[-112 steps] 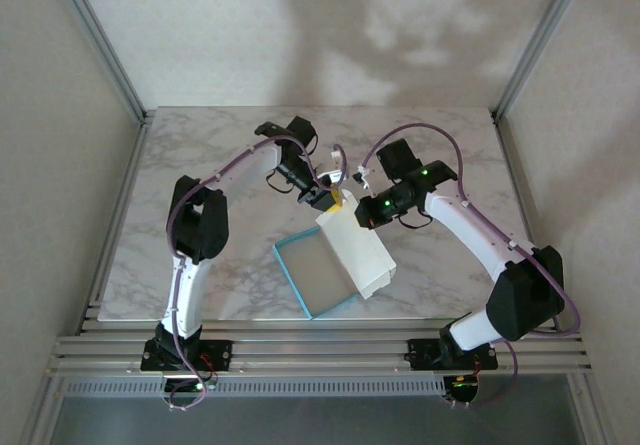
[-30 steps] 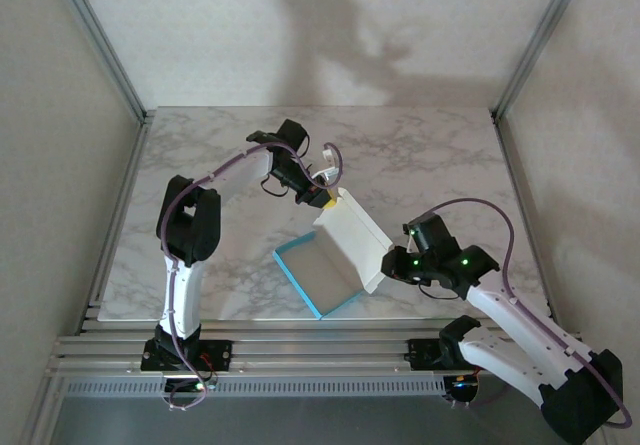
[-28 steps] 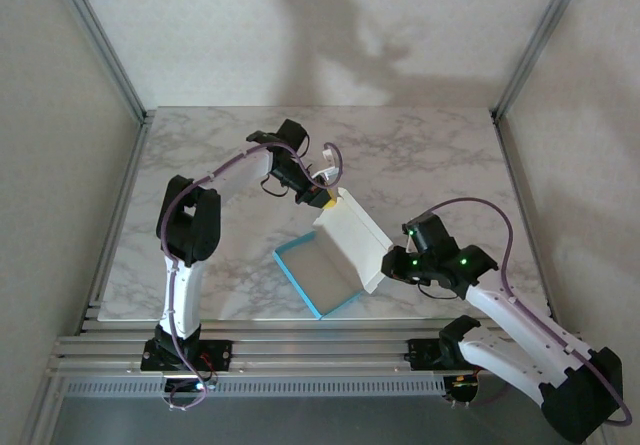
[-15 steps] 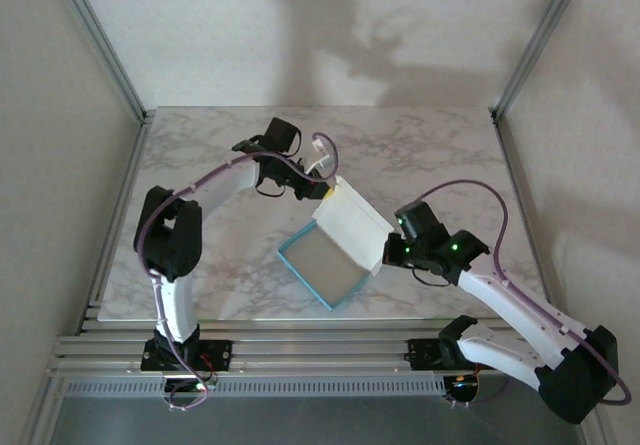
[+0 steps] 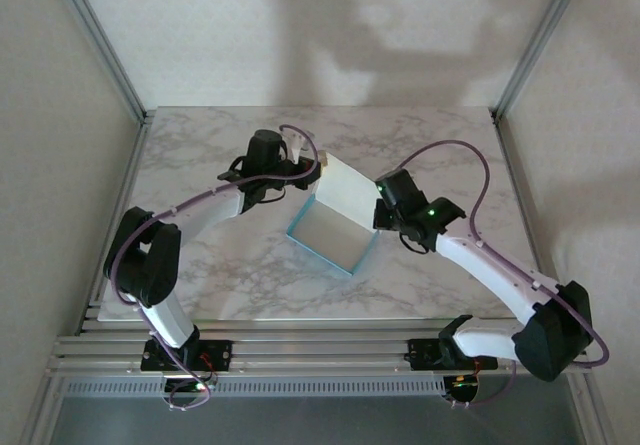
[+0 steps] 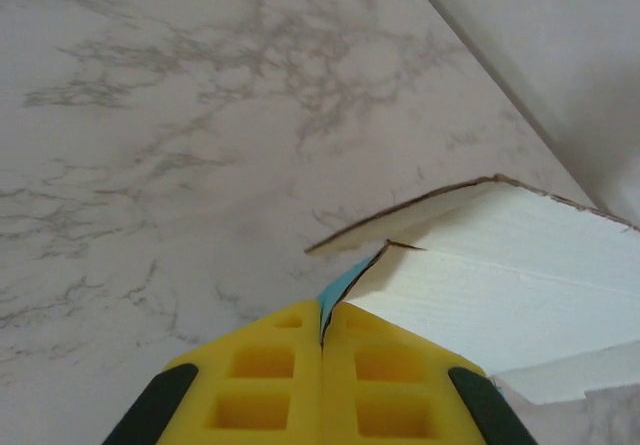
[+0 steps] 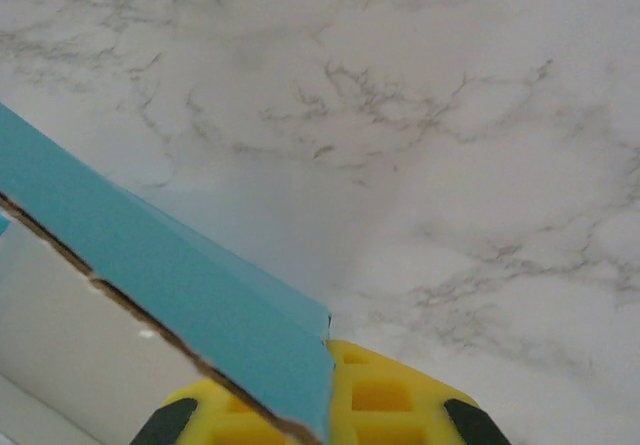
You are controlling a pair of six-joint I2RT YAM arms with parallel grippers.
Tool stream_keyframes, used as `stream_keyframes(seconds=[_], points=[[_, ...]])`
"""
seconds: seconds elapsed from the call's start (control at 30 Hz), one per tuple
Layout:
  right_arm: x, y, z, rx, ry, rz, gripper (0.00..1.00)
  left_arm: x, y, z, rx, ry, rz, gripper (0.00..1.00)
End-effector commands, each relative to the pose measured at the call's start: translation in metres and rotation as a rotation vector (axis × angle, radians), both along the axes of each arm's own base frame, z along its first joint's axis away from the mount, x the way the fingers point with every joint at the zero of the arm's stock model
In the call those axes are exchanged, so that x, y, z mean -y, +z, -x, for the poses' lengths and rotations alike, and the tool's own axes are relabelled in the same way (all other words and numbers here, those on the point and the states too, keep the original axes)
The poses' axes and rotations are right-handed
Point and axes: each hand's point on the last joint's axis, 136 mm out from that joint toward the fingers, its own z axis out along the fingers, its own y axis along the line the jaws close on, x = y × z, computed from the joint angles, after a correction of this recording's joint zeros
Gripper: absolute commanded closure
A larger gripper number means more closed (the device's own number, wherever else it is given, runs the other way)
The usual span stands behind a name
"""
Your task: Fold the paper box
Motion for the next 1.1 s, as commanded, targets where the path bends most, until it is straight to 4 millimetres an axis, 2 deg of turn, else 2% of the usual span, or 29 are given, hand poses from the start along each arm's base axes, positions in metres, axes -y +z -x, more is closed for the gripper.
stream_keyframes(seconds=[0.0, 0.33, 0.5, 0.77, 1.07], points=[[-0.007, 0.032, -0.032, 0.144, -0.026, 0.016, 1.00, 0.004, 0.015, -0.012, 0.038, 0.114, 0.067, 0.97], [-0.019, 0.025, -0.069, 0.200, -0.070, 0.026, 1.00, -0.010, -0.006, -0.009, 0.111, 0.206, 0.076, 0.97], [-0.022, 0.018, -0.079, 0.229, -0.094, 0.016, 1.00, -0.018, -0.013, -0.003, 0.134, 0.231, 0.099, 0.97], [-0.016, 0.001, -0.074, 0.248, -0.117, 0.003, 1.00, -0.030, -0.021, 0.009, 0.167, 0.282, 0.155, 0.97], [-0.011, -0.022, -0.062, 0.224, -0.138, -0.027, 1.00, -0.030, -0.027, 0.024, 0.179, 0.301, 0.152, 0.97]])
